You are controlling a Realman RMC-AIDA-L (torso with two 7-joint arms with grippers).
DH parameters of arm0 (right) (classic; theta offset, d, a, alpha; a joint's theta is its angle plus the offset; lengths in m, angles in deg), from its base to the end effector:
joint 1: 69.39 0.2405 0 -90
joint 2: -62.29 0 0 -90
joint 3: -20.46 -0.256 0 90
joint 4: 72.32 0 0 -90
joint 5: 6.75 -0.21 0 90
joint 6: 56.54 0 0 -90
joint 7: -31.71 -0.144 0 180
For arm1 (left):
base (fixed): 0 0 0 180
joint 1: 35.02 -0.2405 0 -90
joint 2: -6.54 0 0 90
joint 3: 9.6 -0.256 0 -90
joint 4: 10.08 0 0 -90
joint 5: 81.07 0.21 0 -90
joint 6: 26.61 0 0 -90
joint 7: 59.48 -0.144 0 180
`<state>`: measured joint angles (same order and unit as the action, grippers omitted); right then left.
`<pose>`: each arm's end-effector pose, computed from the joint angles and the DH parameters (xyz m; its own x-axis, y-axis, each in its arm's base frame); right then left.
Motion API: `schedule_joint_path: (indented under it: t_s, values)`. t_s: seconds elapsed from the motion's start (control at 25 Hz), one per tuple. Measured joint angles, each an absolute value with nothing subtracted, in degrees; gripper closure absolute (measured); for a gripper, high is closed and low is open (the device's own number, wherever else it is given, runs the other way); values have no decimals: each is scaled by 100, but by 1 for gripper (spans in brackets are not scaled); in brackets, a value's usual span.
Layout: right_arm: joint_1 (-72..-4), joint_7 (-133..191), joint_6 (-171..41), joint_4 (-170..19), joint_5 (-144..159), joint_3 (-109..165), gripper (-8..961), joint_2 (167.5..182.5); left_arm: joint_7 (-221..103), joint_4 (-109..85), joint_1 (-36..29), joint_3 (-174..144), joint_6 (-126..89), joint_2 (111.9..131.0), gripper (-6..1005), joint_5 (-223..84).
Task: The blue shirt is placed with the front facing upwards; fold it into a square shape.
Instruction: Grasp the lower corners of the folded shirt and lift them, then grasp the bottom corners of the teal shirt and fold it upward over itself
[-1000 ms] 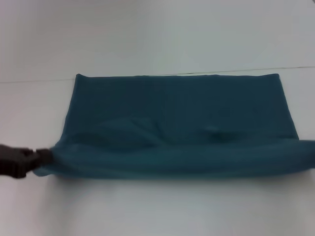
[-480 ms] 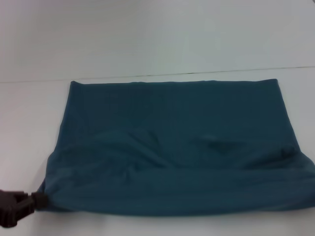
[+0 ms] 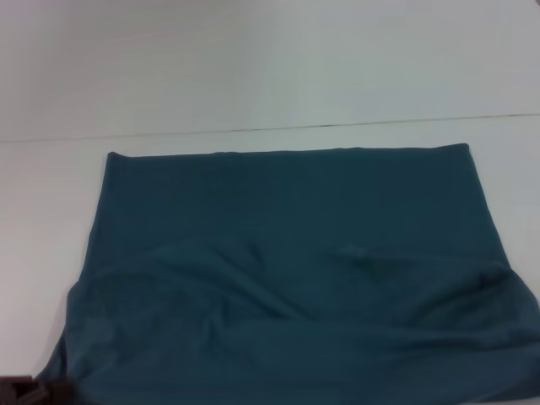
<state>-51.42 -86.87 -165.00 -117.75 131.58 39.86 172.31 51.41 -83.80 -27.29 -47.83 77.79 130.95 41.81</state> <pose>0.3699 0.2259 0.1005 0.1833 -0.9191 -0.3488 -0.9720 -0.2226 0.0756 -0.3077 0.2258 0.0620 0.5699 0.7197 0.3965 0.8079 -0.5788 -0.1106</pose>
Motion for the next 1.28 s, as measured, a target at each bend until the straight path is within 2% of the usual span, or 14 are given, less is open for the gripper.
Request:
schedule_joint_path:
  t_s: [0.52,0.72,0.8,0.96,1.0,1.28]
  values:
    - [-5459,-8719,-16732,-11817,13131,3810,858,17263,5126,-8380,-3115,-4794,8096,13117,956,3972]
    - [-5218,-8735,-16682,-11769,13117,3551,856,17254,5175,-8253,-2844,-4762,8034,13073,951,3926]
    - [-5022,-8789,-16608,-11767,13116,3381,855,17238,5240,-8108,-2550,-4611,7959,13041,950,3941]
    - [-4586,-9046,-16217,-11767,13113,3202,853,17174,5276,-7523,-1812,-4198,7765,12861,946,4038]
    - [-4462,-9112,-16073,-11762,13116,3191,853,17158,5286,-7190,-1545,-4151,7588,12719,945,4052]
    - [-3778,-9448,-15208,-11534,13108,3231,850,16946,5339,-6078,-629,-4214,6633,12238,939,4060]
